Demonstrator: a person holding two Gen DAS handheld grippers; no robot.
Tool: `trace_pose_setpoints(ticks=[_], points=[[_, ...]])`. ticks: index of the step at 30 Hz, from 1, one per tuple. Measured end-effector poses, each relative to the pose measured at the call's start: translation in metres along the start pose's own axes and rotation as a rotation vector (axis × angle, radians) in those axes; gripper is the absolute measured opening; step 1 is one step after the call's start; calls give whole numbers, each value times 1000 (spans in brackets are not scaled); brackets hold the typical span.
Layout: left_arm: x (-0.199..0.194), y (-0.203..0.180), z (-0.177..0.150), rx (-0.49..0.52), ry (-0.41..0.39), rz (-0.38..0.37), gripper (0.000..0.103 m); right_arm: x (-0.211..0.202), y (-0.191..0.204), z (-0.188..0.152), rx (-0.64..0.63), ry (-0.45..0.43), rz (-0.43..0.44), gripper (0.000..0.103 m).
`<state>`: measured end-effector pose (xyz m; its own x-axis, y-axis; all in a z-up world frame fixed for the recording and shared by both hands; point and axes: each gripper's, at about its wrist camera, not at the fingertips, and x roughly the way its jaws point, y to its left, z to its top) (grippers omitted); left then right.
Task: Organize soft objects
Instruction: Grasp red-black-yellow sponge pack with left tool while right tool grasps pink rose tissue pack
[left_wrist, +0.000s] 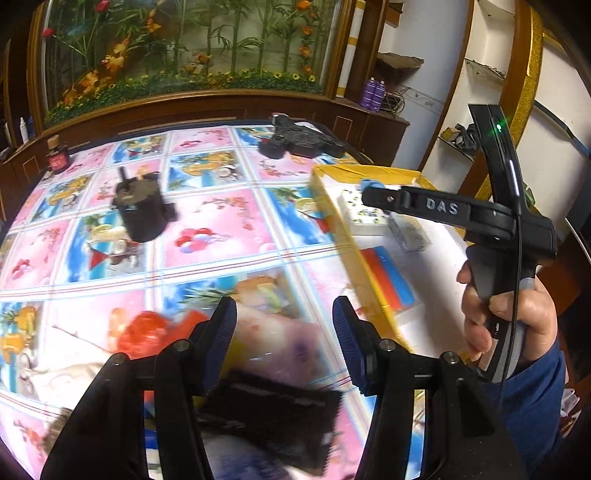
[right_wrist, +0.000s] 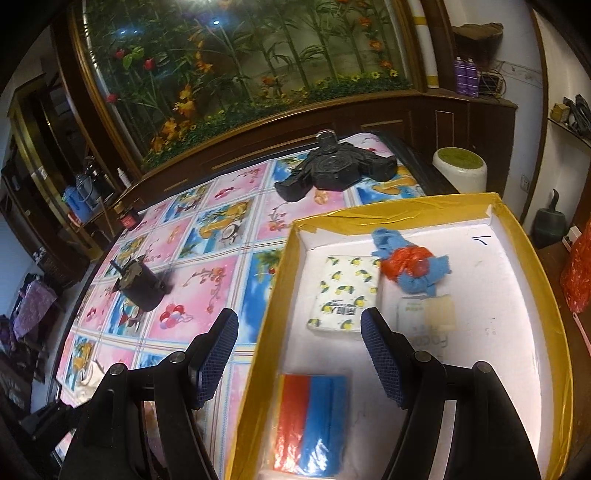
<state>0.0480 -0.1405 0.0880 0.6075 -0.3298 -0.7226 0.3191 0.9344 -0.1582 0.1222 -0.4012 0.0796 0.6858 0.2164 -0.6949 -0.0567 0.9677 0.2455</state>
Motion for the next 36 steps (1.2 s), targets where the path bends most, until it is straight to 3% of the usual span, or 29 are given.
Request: trace_pose_setpoints(ticks=[1, 3, 4, 6, 9, 13, 17, 19, 22, 23, 26, 32, 36], points=[[-3, 7, 0, 9, -1, 17, 55, 1, 4, -1, -14, 2, 9, 69], [-7, 20, 0, 30, -3, 53, 73, 4, 12, -3, -45, 13, 30, 69], [-8, 26, -2, 39, -5, 70, 74, 6, 15, -5, -53, 16, 40, 69], [-9, 40, -5, 43, -7, 101, 74, 7, 19, -7, -60, 26, 69, 70], [-2, 53, -12, 51, 50, 53, 74, 9, 21, -7, -56, 34, 113, 70], [9, 49, -19, 126, 95, 60, 74, 13, 25, -10, -61, 39, 129, 70], [22, 49, -23, 136, 138, 54, 74, 13, 31, -15, -67, 45, 136, 70], [30, 47, -26, 149, 153, 68, 74, 14, 34, -16, -71, 47, 137, 70], [32, 43, -29, 172, 111, 141, 69, 15, 40, -18, -81, 55, 156, 70], [32, 46, -28, 157, 103, 147, 59, 15, 42, -20, -86, 57, 160, 70], [27, 62, -24, 81, 79, 130, 48, 18, 51, -23, -119, 68, 169, 70], [14, 94, -16, -93, 11, 101, 46, 22, 92, -39, -293, 94, 196, 70], [9, 97, -15, -125, -12, 81, 46, 35, 126, -59, -417, 148, 201, 69]])
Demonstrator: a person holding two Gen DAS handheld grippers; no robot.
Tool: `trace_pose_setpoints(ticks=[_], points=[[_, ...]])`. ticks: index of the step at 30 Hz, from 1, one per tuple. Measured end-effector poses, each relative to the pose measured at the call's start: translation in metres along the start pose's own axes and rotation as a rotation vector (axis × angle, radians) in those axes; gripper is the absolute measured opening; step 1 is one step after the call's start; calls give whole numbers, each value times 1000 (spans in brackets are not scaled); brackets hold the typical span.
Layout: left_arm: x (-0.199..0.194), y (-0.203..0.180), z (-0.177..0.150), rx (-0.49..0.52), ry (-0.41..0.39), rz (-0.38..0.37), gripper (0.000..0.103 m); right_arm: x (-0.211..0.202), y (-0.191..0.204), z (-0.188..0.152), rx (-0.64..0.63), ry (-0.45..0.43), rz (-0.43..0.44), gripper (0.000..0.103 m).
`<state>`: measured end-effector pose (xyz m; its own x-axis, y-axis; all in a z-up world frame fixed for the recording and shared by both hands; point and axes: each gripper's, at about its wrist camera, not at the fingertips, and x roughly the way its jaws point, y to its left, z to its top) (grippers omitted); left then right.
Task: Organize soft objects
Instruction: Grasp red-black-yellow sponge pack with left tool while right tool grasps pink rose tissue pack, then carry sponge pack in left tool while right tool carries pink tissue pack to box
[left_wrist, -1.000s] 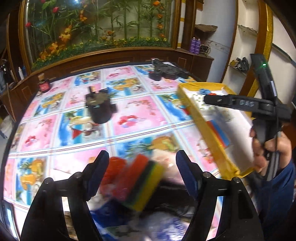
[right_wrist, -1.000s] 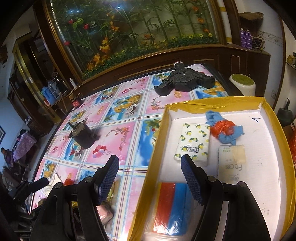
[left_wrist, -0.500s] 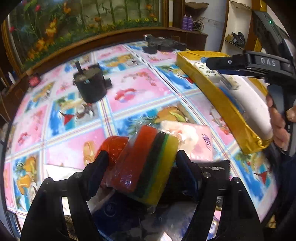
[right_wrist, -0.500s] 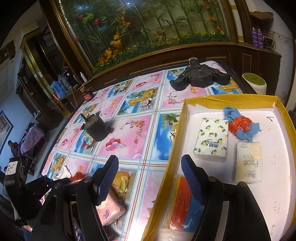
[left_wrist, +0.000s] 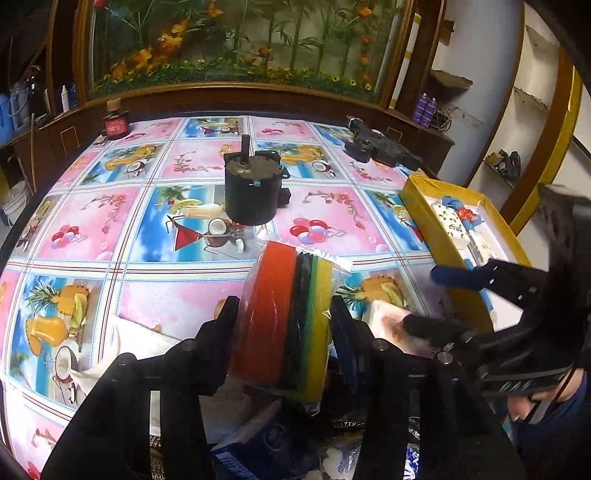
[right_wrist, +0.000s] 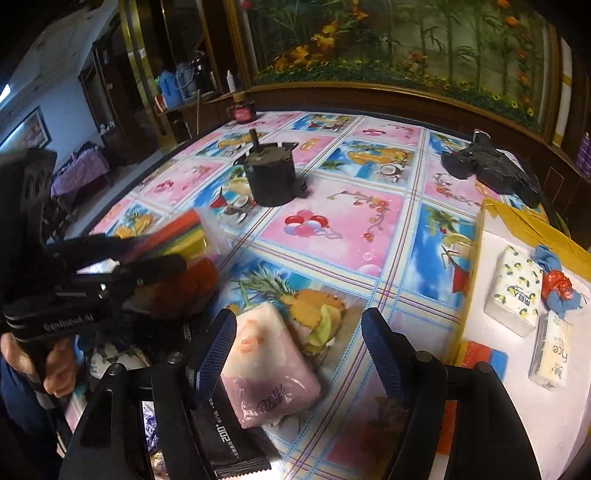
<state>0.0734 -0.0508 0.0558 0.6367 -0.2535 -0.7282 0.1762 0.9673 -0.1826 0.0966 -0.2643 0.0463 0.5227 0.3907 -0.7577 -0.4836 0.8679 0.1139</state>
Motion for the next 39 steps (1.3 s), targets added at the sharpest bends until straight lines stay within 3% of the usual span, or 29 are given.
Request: trace_pose_setpoints(ticks=[7, 11, 18, 21, 22, 23, 28, 39], points=[[-6, -10, -1, 40, -19, -11, 46, 30, 34, -1, -118, 84, -62, 69], [-9, -10, 0, 38, -29, -22, 46, 39, 46, -4, -169, 114, -87, 76], [-10, -9, 0, 32, -29, -29, 46, 38, 48, -7, -193, 133, -31, 76], [-10, -10, 0, 33, -30, -28, 46, 48, 50, -12, -214, 163, -87, 69], [-10, -10, 0, 32, -30, -28, 46, 51, 47, -11, -201, 175, -95, 58], [-10, -10, 0, 33, -30, -30, 46, 54, 44, -12, -180, 189, -97, 57], [-13, -13, 0, 48, -53, -21, 46, 47, 36, -7, -109, 155, -68, 56], [-24, -38, -8, 147, -162, 54, 46, 5, 7, -3, 34, -23, -78, 56]])
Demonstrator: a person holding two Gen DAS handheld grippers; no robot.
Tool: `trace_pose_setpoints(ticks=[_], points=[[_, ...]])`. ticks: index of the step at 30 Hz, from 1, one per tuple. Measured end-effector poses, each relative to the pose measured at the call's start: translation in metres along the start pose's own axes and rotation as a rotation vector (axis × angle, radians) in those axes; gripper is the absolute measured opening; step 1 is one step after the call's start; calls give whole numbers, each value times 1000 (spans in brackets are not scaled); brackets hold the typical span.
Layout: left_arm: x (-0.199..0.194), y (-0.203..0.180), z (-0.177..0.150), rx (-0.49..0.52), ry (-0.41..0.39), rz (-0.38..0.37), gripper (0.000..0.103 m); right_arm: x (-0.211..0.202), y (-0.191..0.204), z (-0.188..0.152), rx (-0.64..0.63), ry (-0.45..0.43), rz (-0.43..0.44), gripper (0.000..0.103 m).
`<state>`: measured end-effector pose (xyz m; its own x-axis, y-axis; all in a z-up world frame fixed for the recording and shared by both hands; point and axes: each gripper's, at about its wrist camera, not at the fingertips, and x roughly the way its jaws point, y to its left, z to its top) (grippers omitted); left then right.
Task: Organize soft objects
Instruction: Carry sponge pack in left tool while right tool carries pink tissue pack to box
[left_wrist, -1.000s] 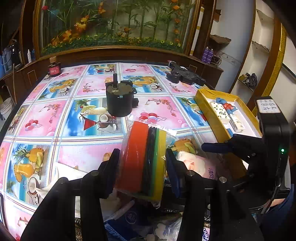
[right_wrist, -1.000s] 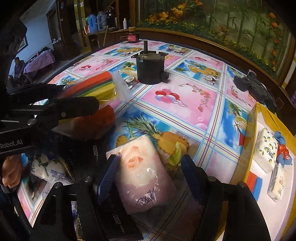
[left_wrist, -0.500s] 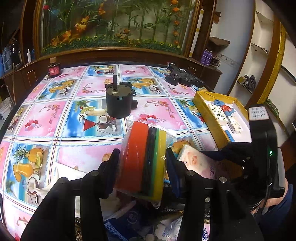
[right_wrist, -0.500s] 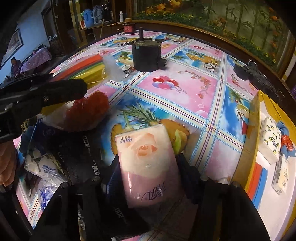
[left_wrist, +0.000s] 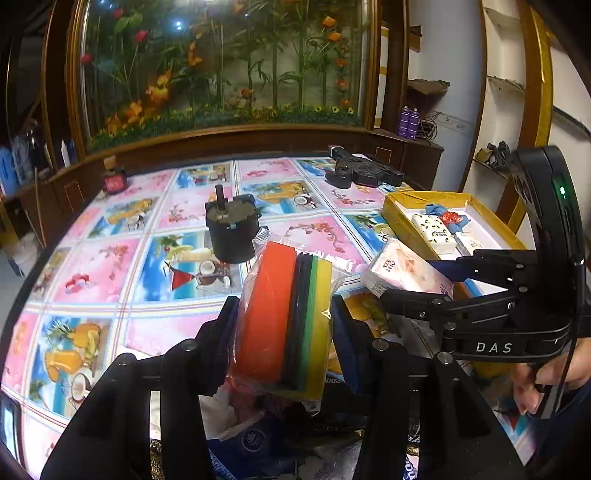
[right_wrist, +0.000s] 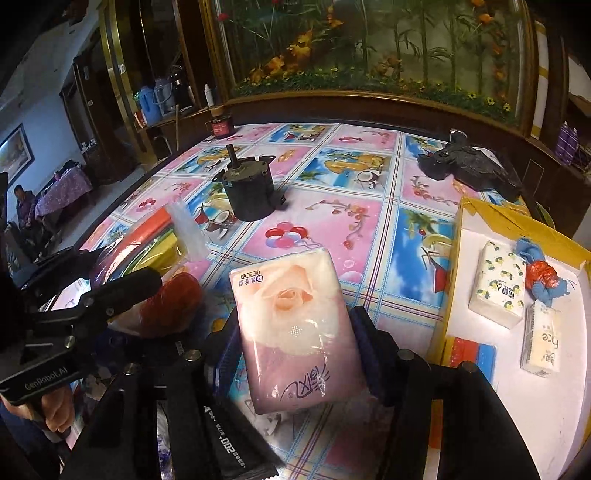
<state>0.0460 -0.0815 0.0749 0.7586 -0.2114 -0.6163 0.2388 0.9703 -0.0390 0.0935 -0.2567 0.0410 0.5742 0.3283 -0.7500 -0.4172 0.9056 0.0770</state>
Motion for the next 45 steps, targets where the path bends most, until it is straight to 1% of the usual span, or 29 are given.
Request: trace_pose_setpoints(ticks=[8, 9, 13, 15, 25, 35, 45], points=[[2, -17, -6, 88, -17, 74, 46, -5, -2, -5, 6, -15, 3, 56], [2, -18, -6, 96, -18, 79, 46, -4, -4, 1, 6, -13, 5, 56], [3, -21, -7, 110, -27, 108, 46, -6, -9, 3, 18, -15, 5, 56], [4, -23, -8, 122, -34, 136, 46, -7, -10, 3, 24, -17, 2, 56], [7, -28, -11, 161, -48, 189, 46, -11, -16, 4, 40, -26, 7, 56], [8, -32, -13, 183, -57, 214, 46, -14, -20, 4, 49, -30, 5, 56], [8, -33, -13, 181, -55, 213, 46, -17, -32, 5, 80, -37, -4, 56]])
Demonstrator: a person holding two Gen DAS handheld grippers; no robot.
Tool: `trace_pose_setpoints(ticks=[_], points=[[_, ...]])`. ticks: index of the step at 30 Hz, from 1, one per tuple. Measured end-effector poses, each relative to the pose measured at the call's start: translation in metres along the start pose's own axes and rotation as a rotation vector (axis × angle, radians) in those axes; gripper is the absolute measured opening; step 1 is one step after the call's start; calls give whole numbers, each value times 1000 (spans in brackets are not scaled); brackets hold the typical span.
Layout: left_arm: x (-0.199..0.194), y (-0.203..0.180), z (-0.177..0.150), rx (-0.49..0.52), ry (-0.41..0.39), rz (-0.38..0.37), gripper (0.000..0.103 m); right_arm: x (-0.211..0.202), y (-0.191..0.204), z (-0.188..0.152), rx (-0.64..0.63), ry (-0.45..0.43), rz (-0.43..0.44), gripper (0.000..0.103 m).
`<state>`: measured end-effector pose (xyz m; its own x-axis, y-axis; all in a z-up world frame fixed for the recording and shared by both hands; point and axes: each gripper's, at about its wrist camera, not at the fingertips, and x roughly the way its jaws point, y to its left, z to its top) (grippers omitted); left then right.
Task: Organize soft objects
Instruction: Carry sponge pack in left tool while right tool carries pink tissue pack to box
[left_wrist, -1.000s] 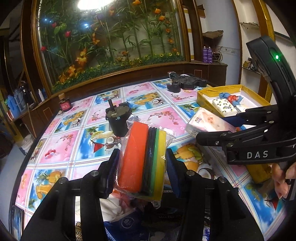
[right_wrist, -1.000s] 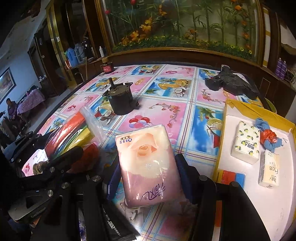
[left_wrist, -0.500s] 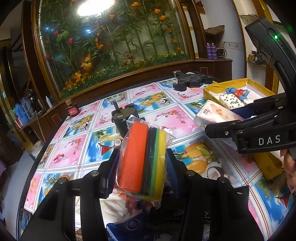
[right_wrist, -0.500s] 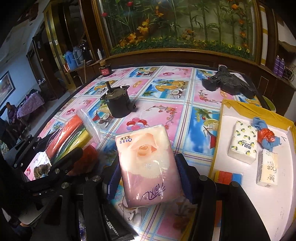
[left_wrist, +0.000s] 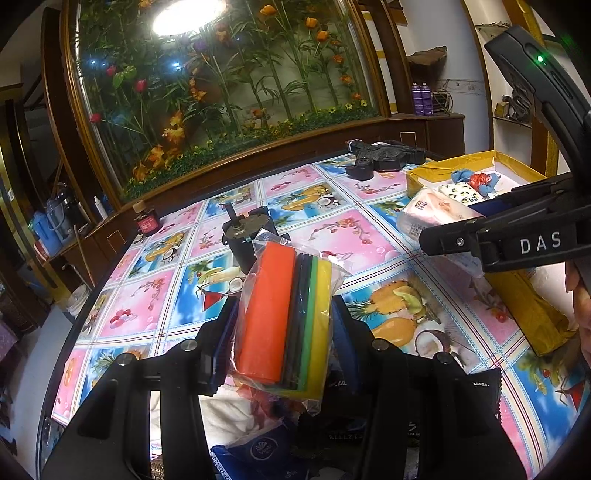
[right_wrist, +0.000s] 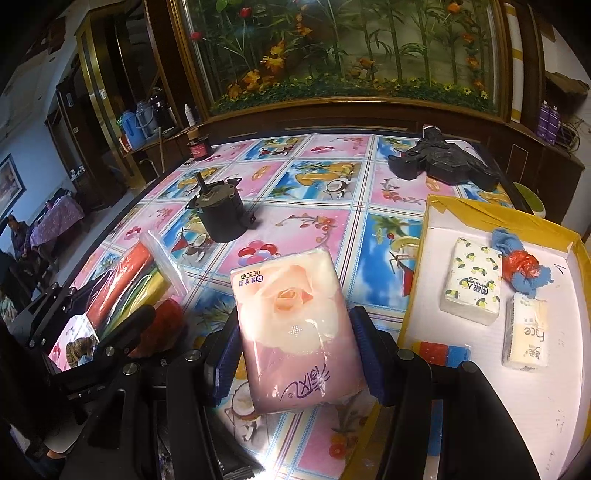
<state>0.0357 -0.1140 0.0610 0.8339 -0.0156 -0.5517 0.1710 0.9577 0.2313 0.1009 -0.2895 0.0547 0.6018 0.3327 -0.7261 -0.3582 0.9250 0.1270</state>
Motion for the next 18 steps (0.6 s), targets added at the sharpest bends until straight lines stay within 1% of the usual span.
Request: trace_pose_setpoints(ticks=[13, 18], points=[[0, -2, 0, 5, -1, 0, 46, -5, -11, 1, 29, -8, -1, 56], [2, -5, 3, -8, 2, -12, 46, -8, -15, 2, 40, -11, -6, 56]])
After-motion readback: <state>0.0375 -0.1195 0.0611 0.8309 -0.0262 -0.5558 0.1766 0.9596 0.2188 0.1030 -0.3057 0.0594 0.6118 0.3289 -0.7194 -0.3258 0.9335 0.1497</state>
